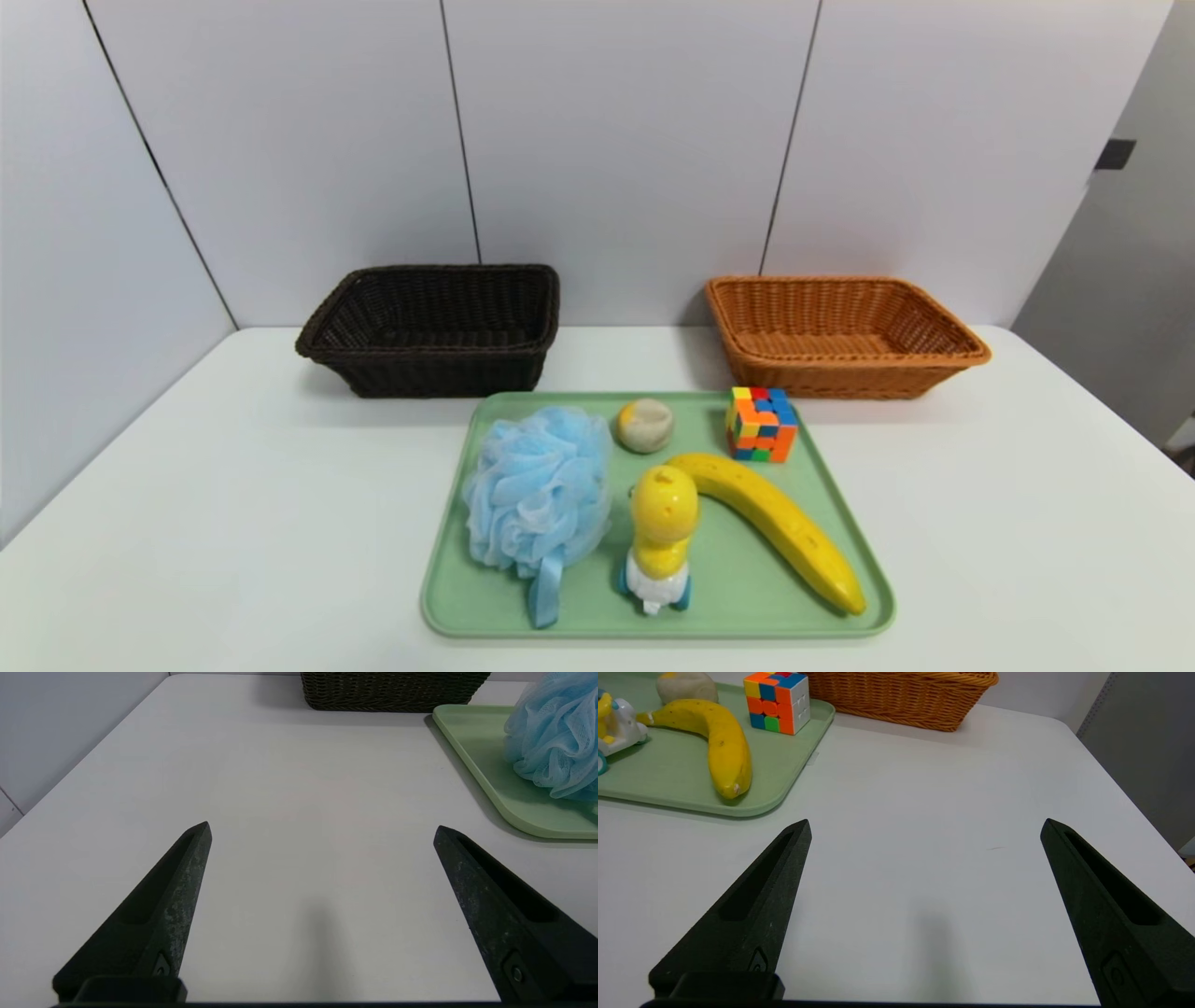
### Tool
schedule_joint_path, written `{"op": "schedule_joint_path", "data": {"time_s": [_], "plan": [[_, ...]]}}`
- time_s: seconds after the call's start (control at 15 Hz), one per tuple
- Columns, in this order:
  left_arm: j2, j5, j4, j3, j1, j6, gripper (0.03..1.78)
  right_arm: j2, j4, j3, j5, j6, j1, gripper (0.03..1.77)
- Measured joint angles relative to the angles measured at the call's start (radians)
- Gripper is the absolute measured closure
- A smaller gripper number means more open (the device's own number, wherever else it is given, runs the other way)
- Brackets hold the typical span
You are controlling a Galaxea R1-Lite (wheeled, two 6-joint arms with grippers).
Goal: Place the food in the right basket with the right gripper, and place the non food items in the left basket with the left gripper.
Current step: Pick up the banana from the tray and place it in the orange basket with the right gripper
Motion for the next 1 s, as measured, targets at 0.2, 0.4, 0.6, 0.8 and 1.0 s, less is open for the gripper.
{"op": "schedule_joint_path", "data": {"time_s": [0.2, 0.4, 0.6, 0.8, 1.0], "plan": [[0.0, 0.0, 0.0, 0.0, 0.0, 0.0, 0.12, 0.0, 0.0, 0.0, -0.001, 0.001, 0.0, 0.1], [0.0, 0.0, 0.0, 0.0, 0.0, 0.0, 0.12, 0.0, -0.001, 0.0, 0.002, -0.007, 0.0, 0.1], [0.0, 0.0, 0.0, 0.0, 0.0, 0.0, 0.12, 0.0, -0.004, 0.0, 0.01, -0.02, 0.0, 0.1], [0.0, 0.001, 0.0, 0.0, 0.0, 0.001, 0.12, 0.0, -0.006, 0.0, 0.011, -0.013, 0.0, 0.1], [0.0, -0.003, 0.0, 0.0, 0.0, 0.012, 0.12, 0.0, -0.006, 0.0, 0.011, -0.009, 0.0, 0.1]]}}
